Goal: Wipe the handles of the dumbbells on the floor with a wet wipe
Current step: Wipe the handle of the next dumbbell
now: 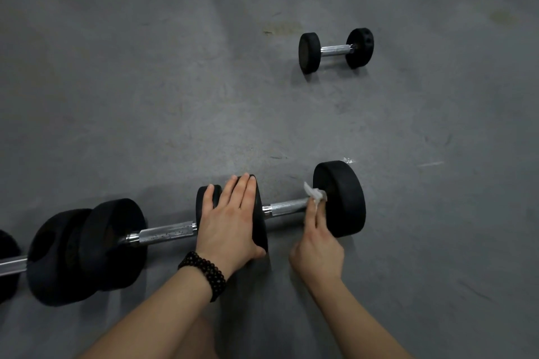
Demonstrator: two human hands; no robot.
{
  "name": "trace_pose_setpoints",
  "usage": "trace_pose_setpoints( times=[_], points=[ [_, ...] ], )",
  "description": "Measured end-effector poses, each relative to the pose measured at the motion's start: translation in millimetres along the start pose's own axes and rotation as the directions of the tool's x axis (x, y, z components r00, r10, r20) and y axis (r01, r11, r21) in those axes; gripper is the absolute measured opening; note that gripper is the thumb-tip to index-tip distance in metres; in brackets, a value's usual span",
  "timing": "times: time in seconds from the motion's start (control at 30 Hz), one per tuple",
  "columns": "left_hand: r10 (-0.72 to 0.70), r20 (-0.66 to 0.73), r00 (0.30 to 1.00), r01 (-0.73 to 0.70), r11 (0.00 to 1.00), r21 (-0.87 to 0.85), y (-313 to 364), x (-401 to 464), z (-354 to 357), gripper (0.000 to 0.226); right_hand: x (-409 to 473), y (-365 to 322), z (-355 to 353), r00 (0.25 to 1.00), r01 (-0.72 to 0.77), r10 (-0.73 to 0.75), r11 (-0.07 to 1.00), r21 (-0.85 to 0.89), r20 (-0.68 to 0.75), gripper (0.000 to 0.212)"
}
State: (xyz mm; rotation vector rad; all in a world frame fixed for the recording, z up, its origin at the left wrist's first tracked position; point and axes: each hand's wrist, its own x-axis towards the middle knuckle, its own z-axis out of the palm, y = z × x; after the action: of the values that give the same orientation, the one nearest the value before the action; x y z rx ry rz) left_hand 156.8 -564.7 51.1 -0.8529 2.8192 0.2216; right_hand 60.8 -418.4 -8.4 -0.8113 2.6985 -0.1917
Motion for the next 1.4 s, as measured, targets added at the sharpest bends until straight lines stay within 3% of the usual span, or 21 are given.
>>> trace_pose_setpoints(
  times=[0.23,0.37,0.5,0.67,0.77,0.83,0.93,1.0,1.13,1.27,1.4],
  points=[
    [-0.002,0.008,1.0,0.002,1.0,0.005,0.0,0.8,0.8,0.141,3.2,3.0,8.8,0.983,0.154,-0.168,0.974,-0.164,-0.074,0.085],
    [-0.004,0.025,1.0,0.003,1.0,0.015,1.0,1.5,-0.1,0.14,1.9,1.1,15.1,0.99,0.115,-0.122,0.987,-0.113,-0.064,0.097],
    [0.004,0.056,0.998,-0.005,1.0,0.006,-1.3,4.6,-3.3,0.141,-1.6,-13.1,20.5,0.933,0.357,-0.359,0.924,-0.135,0.011,0.098],
    [0.026,0.128,0.991,-0.022,0.999,-0.036,-9.1,23.2,-13.2,0.144,15.5,1.5,13.7,0.986,0.125,-0.136,0.987,-0.103,-0.101,0.095],
    [0.027,0.135,0.991,-0.017,0.997,-0.076,-12.7,29.3,-15.7,0.143,14.2,-17.6,15.2,0.963,0.267,-0.267,0.964,-0.014,-0.033,0.097],
    [0.019,0.064,0.998,-0.013,0.996,-0.092,-9.2,23.6,-13.4,0.135,14.7,-21.4,15.8,0.925,0.38,-0.38,0.924,-0.041,0.024,0.098],
    [0.008,-0.096,0.995,-0.016,0.997,-0.08,-1.6,7.1,-3.3,0.118,28.9,-6.4,16.6,0.981,0.176,-0.18,0.983,-0.057,-0.075,0.102],
    [-0.01,-0.127,0.992,0.0,0.997,-0.074,1.0,1.7,2.4,0.112,29.8,-8.6,15.8,0.99,0.095,-0.098,0.995,-0.033,-0.102,0.102],
    [-0.024,-0.082,0.996,0.019,0.998,-0.058,1.9,6.5,2.1,0.109,24.2,-21.0,19.9,0.97,0.222,-0.222,0.975,-0.014,-0.1,0.099],
    [-0.019,-0.061,0.998,0.016,0.998,-0.063,-2.8,11.0,-0.9,0.108,31.0,-11.3,18.7,0.991,0.072,-0.064,0.995,0.063,-0.118,0.105],
    [-0.023,-0.051,0.998,0.019,0.997,-0.079,-2.2,12.3,-2.6,0.108,24.4,-22.5,20.4,0.975,0.212,-0.208,0.976,0.044,-0.074,0.102]
  ],
)
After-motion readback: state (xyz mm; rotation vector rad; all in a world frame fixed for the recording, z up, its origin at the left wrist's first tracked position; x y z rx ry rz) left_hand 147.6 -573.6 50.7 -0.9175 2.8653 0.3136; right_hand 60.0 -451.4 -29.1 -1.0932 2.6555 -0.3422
